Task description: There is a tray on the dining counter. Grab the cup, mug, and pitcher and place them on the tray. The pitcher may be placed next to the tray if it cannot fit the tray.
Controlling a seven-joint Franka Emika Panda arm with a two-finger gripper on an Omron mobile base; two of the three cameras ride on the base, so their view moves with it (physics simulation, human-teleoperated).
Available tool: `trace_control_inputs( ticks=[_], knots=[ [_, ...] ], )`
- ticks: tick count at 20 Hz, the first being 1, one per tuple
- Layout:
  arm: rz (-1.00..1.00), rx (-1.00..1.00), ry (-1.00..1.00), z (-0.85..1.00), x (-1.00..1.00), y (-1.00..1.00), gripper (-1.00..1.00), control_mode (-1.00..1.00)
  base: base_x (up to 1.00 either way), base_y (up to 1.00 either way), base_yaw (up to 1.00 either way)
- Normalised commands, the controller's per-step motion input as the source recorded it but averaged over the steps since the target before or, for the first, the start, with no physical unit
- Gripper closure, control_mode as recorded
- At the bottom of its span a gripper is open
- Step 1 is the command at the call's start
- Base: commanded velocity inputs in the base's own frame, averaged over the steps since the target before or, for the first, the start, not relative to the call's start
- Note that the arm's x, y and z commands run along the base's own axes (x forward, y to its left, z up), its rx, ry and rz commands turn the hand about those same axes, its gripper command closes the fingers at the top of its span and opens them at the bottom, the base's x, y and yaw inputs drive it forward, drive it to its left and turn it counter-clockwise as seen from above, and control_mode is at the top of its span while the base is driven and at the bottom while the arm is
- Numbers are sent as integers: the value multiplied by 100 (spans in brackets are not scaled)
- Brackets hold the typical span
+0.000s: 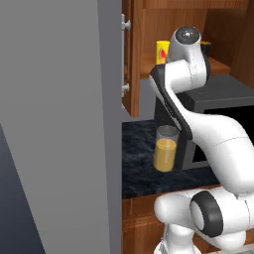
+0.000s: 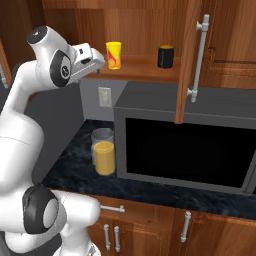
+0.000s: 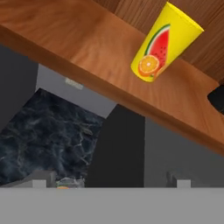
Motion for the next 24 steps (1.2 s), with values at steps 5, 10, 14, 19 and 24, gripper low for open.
trace_control_inputs(
  ticks=[5, 10, 14, 19, 24],
  knots=[
    [1, -4, 0, 39, 50, 0, -100, -100, 0, 0, 0],
    [0, -3, 0, 21, 40, 0, -100, -100, 0, 0, 0],
    [0, -4, 0, 9, 30, 0, -100, -100, 0, 0, 0],
    [0, -5, 0, 1, 26, 0, -100, -100, 0, 0, 0],
    [0, -8, -2, 0, 28, 0, -100, -100, 0, 0, 0]
  ],
)
